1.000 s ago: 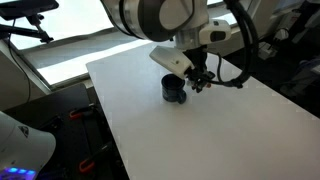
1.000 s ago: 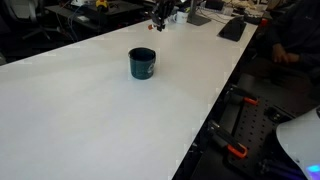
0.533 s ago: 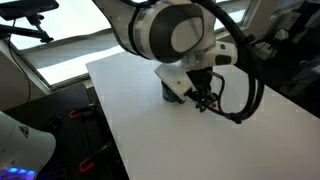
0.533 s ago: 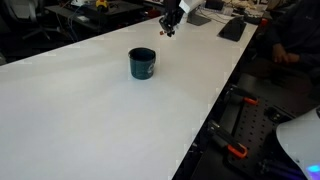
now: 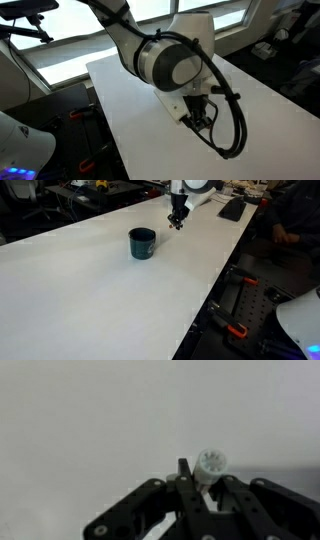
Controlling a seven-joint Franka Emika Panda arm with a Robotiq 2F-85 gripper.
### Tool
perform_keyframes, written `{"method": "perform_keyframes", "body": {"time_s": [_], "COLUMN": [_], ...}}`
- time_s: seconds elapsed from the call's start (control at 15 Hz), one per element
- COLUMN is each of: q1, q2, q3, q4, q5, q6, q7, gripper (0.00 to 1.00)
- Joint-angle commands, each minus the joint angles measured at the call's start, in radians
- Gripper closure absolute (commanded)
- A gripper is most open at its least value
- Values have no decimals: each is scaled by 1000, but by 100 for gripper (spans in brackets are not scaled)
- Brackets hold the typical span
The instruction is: Remove the marker from the cup
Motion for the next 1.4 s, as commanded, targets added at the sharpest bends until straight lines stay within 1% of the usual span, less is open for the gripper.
{"method": "perform_keyframes", "body": {"time_s": [0.0,0.07,0.13,0.2,0.33,0.4,1.33], "q1": [24,27,37,22,30,32,32], "q2": [60,72,80,58,74,77,80], "q3": [-29,-33,-39,-29,-34,-34,-36], "q4": [21,24,28,10,19,21,27], "q5": [11,17,20,32,34,35,35], "q6": [39,40,33,20,20,20,20], "q7": [14,13,18,-18,-18,-17,-17], "gripper": [95,68,54,72,59,54,54]}}
